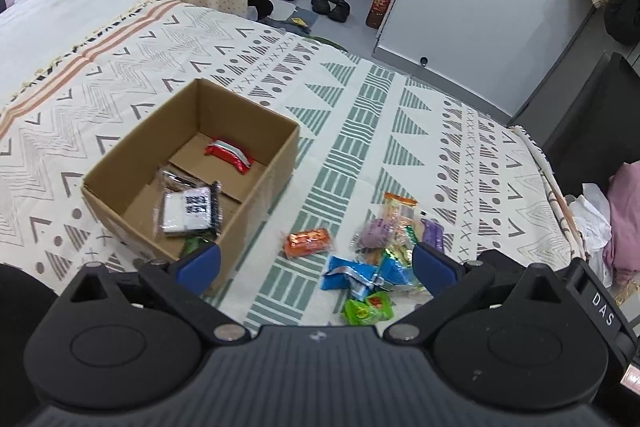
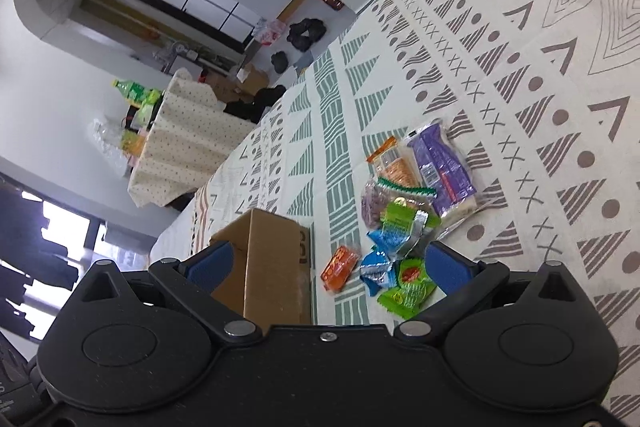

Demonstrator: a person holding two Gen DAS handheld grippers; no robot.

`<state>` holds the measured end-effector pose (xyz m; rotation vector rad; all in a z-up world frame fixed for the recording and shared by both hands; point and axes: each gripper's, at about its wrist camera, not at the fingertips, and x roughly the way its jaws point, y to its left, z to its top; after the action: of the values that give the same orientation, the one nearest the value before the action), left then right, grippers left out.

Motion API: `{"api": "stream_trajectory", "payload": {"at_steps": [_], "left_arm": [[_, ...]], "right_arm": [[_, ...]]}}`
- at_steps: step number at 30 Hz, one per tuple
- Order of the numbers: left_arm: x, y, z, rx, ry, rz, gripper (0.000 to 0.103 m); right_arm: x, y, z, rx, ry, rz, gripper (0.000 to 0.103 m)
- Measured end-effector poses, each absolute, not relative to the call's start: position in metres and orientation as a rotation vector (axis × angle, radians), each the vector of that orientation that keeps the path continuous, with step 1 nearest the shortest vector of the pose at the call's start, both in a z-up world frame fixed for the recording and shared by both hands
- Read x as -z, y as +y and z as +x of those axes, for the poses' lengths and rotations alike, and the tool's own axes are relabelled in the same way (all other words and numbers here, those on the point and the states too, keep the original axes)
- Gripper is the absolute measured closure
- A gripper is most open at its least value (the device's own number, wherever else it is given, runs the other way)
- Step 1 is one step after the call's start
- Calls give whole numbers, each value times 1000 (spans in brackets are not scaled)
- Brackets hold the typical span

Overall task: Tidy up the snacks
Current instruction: 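Move both tools back toward the remaining snack pile, then grasp the green-silver packet with the right tool while the left grasps the blue packet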

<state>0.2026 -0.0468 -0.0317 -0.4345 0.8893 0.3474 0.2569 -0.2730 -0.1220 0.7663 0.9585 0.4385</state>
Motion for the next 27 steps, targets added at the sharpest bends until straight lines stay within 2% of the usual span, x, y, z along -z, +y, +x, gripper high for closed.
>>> {"api": "stream_trajectory", "payload": {"at_steps": [4,8,12,20,27], "left_arm": [[40,-52,209,-326,901,-452,4],[52,-55,212,-310,896,-485,5],[66,-57,219,-293,904,-519,14],[108,-51,237,-272,964,-627,33],[148,-39,248,-294,995,-757,38]], "right_arm": [[134,-281,262,-407,977,829,8],[148,-285,266,-364,1006,878,24],[157,-282,267,-349,1027,895,35],[174,-272,274,-310,1071,882,43],[193,-260,286,-275,1107,886,49]]}}
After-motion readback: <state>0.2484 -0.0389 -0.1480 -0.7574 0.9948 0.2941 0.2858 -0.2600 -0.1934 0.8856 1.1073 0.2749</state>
